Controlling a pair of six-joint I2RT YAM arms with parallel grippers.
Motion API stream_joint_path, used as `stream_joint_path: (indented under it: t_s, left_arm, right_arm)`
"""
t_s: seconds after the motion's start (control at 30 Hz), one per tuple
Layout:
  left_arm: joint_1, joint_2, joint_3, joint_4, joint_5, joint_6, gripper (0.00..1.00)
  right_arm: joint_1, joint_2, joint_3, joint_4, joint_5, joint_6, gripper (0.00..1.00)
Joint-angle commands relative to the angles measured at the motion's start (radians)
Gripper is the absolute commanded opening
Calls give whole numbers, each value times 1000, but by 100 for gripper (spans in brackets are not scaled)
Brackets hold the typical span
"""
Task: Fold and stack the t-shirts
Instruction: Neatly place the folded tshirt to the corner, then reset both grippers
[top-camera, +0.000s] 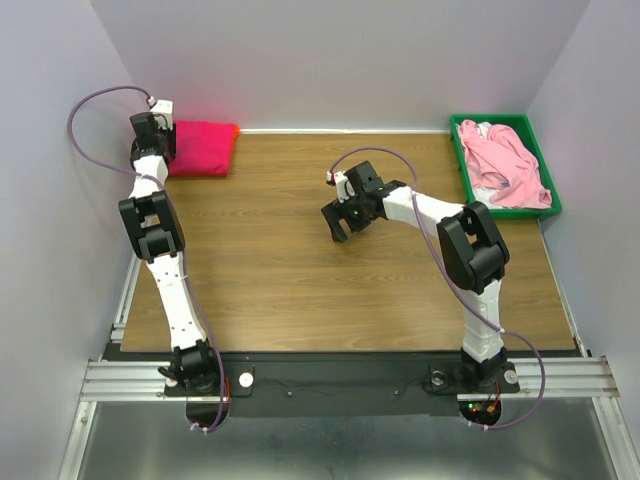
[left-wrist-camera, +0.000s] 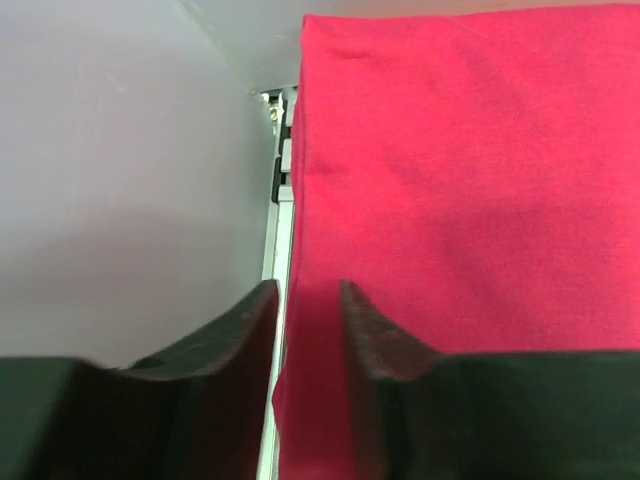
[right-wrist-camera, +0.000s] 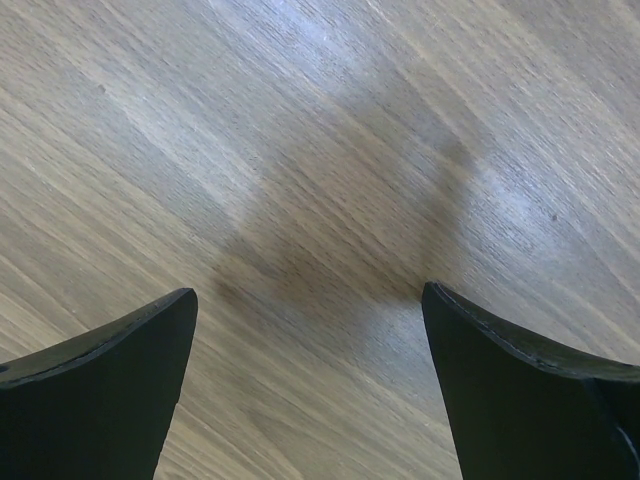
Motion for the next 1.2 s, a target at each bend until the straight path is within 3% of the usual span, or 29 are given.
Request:
stream_joint_path:
  t_s: [0.0, 0.1, 0.13, 0.23, 0.27, 0.57, 0.83, 1.0, 1.17]
  left_arm:
    - [16, -93, 35, -35, -25, -36, 56]
    - [12, -199, 29, -90, 2, -53, 72]
    - [10, -231, 23, -104, 11, -52, 85]
    - [4, -374, -38, -144, 53, -62, 91]
    - [0, -406, -67, -157, 61, -71, 99]
    - [-96, -688, -200, -385, 136, -104, 99]
    - [-295, -995, -650, -330, 151, -128, 99]
    - [-347, -1124, -918, -296, 248, -148, 99]
    - [-369, -1219, -1128, -235, 240, -140, 99]
  right_arm:
    - [-8, -59, 37, -15, 27, 0, 100]
    - [-23, -104, 44, -27, 34, 0, 100]
    - [-29, -120, 42, -30, 33, 2, 100]
    - [-60, -183, 22, -35, 34, 5, 100]
    - [-72, -204, 14, -38, 31, 5, 100]
    - [-235, -437, -117, -47, -56, 39, 100]
    - [-391, -605, -283, -57, -160, 85, 100]
    - [-410, -677, -422, -57, -197, 80, 100]
    - [-410, -678, -493, -57, -237, 54, 100]
